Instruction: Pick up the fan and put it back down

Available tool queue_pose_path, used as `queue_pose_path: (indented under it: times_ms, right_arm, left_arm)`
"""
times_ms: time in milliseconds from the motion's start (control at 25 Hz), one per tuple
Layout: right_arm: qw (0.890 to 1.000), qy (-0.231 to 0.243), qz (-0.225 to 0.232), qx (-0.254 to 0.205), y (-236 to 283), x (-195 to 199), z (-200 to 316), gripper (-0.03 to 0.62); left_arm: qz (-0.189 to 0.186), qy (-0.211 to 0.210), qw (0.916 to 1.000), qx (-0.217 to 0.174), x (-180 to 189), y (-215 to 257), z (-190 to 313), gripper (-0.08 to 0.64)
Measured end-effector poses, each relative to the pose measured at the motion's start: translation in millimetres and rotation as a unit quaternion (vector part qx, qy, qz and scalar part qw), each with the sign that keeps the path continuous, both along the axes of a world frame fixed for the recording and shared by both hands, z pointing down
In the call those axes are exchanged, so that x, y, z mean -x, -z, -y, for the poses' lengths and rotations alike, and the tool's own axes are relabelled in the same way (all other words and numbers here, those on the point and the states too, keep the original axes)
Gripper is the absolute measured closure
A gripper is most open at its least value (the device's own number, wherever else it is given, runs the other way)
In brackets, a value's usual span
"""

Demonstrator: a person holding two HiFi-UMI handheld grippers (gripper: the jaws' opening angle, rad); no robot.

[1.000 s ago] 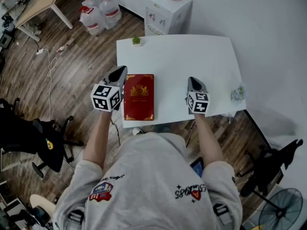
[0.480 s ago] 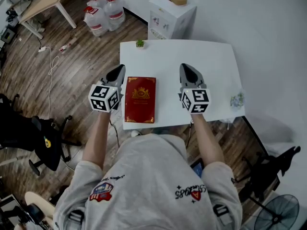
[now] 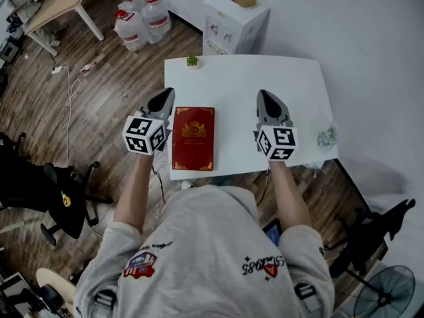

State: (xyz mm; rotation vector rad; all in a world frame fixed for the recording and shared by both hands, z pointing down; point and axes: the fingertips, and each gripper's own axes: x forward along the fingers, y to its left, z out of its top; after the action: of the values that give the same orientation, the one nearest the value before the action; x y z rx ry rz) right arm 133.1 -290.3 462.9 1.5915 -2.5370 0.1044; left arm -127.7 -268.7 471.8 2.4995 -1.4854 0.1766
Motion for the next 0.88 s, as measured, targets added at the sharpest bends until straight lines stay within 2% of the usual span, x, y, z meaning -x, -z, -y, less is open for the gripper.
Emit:
queue_pose_path:
  times_ms: [480,880]
  right_arm:
    - [0.996,-0.082,-0.012,0.012,-15.9,-77.6,-35.3,0.589]
    - [0.995,-0.097,-0.008,0.007,-15.8,-92.7,-47.0,0.589]
  left_arm:
    - [0.001,-0.069,0.9976,0.007,-58.8,-9.4,1.6,0.555]
    - [0.002,-0.086,0.9963,0.008,-75.0,-10.5,-0.4,0.555]
